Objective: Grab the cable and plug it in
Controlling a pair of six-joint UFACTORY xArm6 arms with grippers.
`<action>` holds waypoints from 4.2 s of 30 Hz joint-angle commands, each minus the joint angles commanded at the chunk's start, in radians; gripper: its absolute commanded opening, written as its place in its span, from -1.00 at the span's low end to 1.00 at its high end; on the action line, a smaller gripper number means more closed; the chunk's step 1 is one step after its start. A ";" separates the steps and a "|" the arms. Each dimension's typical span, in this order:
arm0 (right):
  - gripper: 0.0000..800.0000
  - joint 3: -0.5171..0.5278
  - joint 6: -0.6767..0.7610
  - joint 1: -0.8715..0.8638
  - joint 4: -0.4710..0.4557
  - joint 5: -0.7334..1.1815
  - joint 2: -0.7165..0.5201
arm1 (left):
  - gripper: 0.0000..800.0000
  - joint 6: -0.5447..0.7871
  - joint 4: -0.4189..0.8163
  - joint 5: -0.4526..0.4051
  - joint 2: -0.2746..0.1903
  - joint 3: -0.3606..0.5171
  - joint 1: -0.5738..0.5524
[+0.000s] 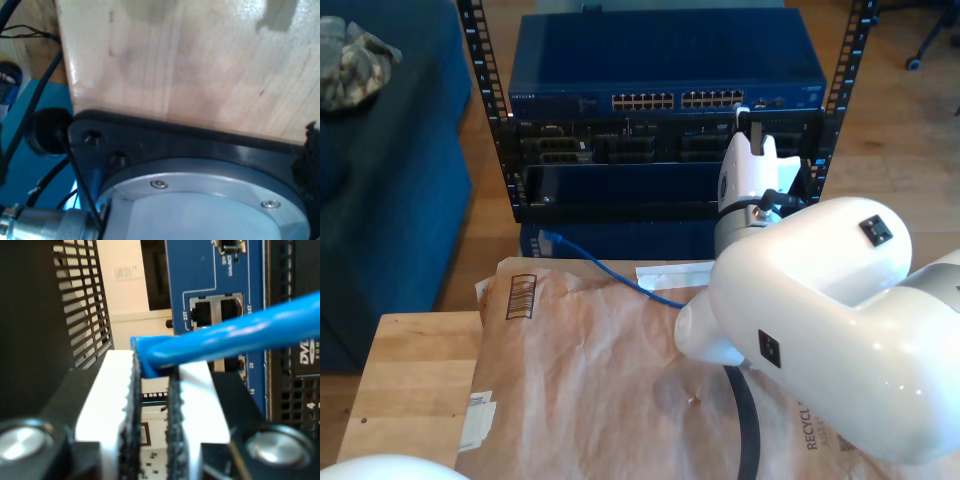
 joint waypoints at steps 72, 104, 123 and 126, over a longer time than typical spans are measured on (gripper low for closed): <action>-1.00 -0.107 -0.094 -0.041 -0.005 0.005 0.087 | 1.00 0.000 0.000 0.000 0.000 0.000 0.000; -1.00 -0.121 -0.092 -0.038 -0.009 0.006 0.095 | 1.00 0.000 0.000 0.000 0.000 0.000 0.000; -1.00 -0.123 -0.092 -0.031 -0.009 0.006 0.097 | 1.00 0.000 0.000 0.000 0.000 0.000 0.000; -1.00 -0.123 -0.092 -0.031 -0.009 0.006 0.098 | 1.00 0.000 0.000 0.000 0.000 0.000 0.000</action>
